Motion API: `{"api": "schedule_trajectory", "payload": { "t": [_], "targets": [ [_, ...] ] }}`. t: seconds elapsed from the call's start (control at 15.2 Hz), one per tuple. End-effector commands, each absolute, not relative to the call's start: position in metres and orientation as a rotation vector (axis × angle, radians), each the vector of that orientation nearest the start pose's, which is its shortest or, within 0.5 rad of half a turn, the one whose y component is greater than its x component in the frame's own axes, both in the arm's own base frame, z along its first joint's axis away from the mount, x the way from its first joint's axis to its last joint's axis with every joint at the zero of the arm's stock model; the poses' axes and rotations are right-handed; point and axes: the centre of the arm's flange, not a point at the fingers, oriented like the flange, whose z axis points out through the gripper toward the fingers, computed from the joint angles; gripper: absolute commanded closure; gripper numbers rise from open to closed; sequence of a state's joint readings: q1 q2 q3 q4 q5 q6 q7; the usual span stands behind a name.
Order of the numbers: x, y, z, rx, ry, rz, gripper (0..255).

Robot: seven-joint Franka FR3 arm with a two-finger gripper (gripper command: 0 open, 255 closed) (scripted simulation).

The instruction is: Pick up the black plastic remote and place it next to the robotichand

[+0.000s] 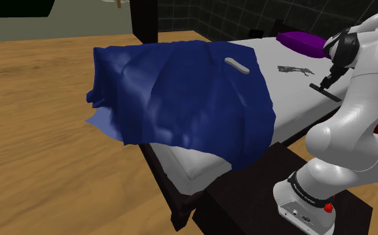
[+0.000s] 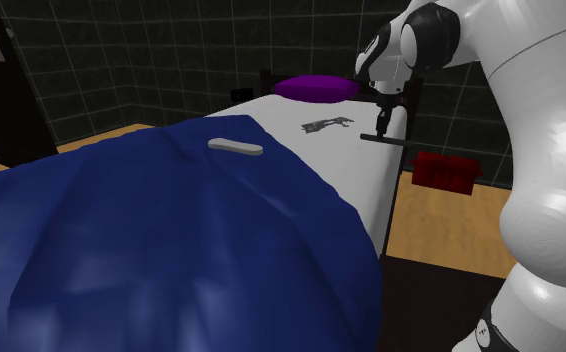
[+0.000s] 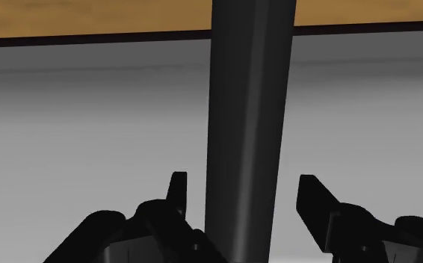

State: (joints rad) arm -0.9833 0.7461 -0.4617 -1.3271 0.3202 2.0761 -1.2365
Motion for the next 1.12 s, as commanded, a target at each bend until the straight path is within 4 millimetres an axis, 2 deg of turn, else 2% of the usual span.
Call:
{"api": "schedule_trajectory", "payload": {
  "t": [0.0, 0.26, 0.53, 1.06],
  "targets": [
    [0.189, -0.718, 0.328, -3.202, 0.375, -0.002, 0],
    [0.189, -0.718, 0.328, -3.202, 0.375, -0.002, 0],
    [0.189, -0.714, 0.378, -3.202, 0.375, -0.002, 0],
    [0.189, -0.714, 0.378, -3.202, 0.375, -0.002, 0]
  ]
}}
